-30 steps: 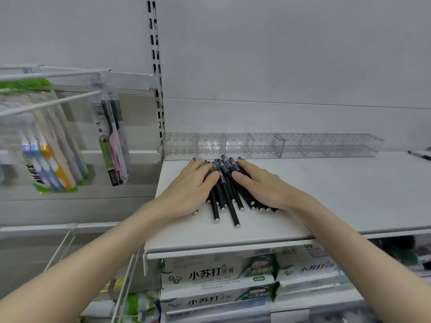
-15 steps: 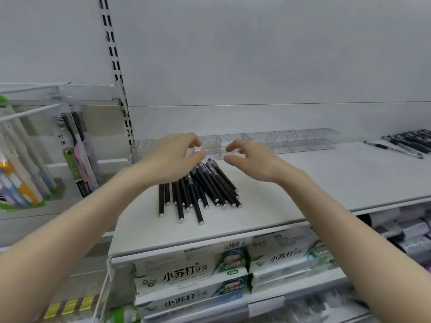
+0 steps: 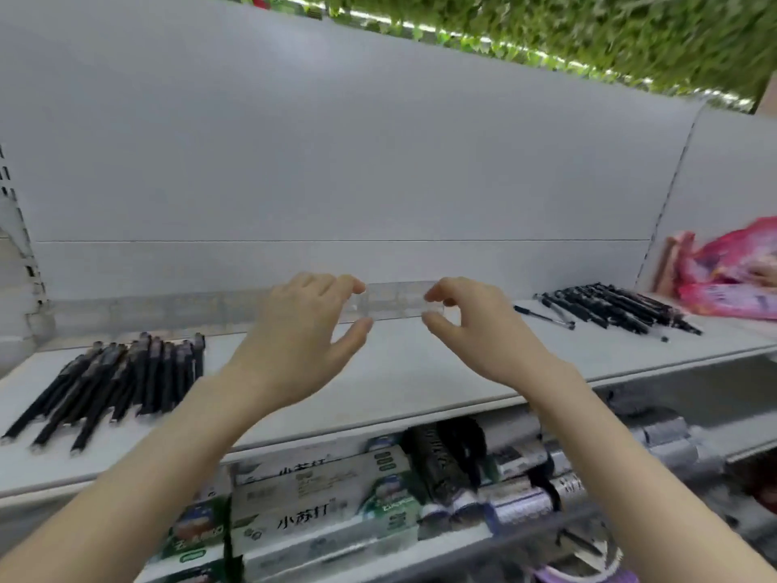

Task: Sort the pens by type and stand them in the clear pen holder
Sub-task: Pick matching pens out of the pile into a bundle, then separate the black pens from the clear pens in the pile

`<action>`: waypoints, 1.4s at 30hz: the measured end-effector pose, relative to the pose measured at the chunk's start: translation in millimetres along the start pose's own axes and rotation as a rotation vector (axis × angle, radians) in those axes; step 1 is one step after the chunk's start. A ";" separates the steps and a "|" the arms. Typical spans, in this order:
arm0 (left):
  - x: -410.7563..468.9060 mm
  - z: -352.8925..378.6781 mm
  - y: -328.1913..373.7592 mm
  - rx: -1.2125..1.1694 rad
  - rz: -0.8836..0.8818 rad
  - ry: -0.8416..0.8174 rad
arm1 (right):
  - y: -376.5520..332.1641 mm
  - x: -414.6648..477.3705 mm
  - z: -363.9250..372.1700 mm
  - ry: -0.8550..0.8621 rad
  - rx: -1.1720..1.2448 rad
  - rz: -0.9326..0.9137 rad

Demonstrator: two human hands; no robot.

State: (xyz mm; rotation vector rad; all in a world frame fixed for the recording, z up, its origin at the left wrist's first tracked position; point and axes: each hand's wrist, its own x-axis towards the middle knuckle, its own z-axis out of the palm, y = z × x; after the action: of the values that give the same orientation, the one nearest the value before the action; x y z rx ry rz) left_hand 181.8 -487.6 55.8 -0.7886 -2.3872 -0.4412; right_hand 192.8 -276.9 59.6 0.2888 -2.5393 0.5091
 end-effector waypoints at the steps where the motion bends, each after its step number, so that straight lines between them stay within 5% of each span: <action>1: 2.6 10.2 13.9 -0.001 0.005 -0.017 | 15.7 -7.2 -5.6 -0.008 -0.010 0.013; 31: 282.9 279.6 170.6 -0.067 0.111 -0.266 | 395.6 79.7 -68.0 -0.114 -0.133 0.208; 42: 342.0 362.8 224.3 -0.164 -0.239 -0.335 | 509.8 124.1 -70.1 -0.304 -0.065 -0.006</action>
State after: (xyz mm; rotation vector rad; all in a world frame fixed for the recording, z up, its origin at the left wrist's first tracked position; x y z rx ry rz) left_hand -55.5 3.1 13.1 -0.6933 -2.8024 -0.6521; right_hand -32.3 201.3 29.9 0.3750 -2.8418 0.4039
